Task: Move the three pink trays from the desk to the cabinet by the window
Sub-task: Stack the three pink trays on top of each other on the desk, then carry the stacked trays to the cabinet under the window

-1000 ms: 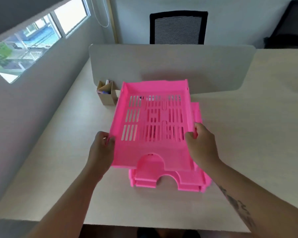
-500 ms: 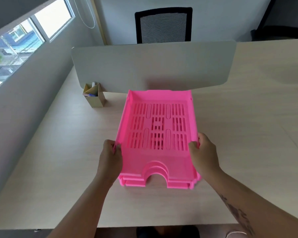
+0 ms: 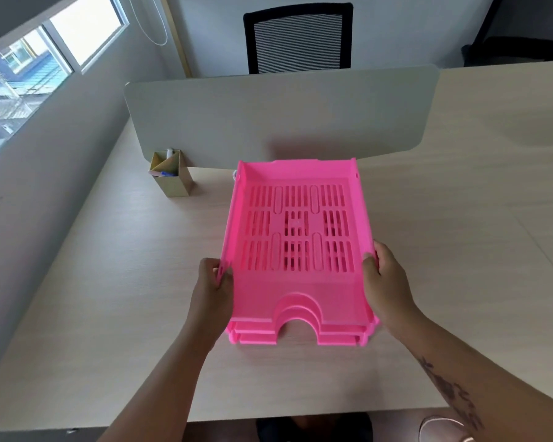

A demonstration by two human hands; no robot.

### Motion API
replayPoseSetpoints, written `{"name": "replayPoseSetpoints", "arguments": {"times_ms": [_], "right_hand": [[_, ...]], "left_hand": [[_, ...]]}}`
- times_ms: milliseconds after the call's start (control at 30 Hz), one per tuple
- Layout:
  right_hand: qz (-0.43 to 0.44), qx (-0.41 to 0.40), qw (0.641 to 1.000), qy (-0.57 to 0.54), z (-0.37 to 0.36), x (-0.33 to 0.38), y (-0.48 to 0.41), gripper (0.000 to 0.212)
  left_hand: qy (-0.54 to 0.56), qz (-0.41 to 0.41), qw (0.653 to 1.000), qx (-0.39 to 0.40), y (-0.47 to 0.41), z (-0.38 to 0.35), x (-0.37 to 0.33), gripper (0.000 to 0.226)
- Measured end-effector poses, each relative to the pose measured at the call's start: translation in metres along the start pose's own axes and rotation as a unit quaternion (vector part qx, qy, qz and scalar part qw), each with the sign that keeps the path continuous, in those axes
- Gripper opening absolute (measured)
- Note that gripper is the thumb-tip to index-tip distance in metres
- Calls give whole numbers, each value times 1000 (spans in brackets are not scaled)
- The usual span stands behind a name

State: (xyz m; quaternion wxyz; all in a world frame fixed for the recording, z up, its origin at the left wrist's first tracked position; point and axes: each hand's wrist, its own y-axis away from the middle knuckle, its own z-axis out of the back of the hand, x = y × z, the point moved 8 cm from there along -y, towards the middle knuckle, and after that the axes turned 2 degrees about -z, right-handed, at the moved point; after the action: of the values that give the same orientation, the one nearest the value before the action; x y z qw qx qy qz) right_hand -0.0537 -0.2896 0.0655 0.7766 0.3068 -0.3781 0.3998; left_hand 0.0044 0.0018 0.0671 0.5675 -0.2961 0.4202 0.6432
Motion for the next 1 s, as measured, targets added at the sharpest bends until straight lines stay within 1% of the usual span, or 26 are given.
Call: {"name": "replayPoseSetpoints", "arguments": {"times_ms": [100, 200, 300, 400, 533, 667, 733, 767, 800, 867, 933, 1000], "right_hand": [[-4, 6, 1000, 1, 1, 1, 2, 33], [-16, 6, 1000, -2, -1, 2, -6, 33], [-28, 12, 999, -44, -3, -1, -7, 36], [-67, 20, 994, -90, -6, -24, 13, 31], [-121, 48, 987, -94, -24, -60, 39, 35], [-141, 40, 980, -135, -27, -70, 36, 33], [-156, 50, 971, -175, -34, -73, 35, 35], [-174, 59, 962, -203, -39, -76, 36, 39], [-193, 69, 952, -225, -46, -81, 35, 45], [-217, 87, 943, -239, -54, -86, 31, 49], [-215, 98, 940, -247, -56, -83, 25, 42], [-207, 96, 940, -255, -55, -77, 20, 39]], "left_hand": [[9, 14, 999, 28, -1, -1, 3, 20], [33, 15, 999, 34, -4, -2, 3, 20], [64, 12, 997, 45, -3, -1, 10, 17], [126, 32, 989, 72, 7, -6, 30, 24], [125, 71, 986, 86, 15, -19, 63, 33], [156, 77, 980, 101, 10, -25, 73, 36], [184, 73, 974, 113, 10, -28, 75, 44], [198, 78, 970, 118, 10, -32, 77, 51], [210, 91, 967, 115, 10, -37, 80, 54], [230, 124, 961, 89, 12, -43, 83, 43], [243, 144, 957, 67, 10, -45, 82, 34], [258, 154, 952, 51, 5, -41, 77, 38]]}}
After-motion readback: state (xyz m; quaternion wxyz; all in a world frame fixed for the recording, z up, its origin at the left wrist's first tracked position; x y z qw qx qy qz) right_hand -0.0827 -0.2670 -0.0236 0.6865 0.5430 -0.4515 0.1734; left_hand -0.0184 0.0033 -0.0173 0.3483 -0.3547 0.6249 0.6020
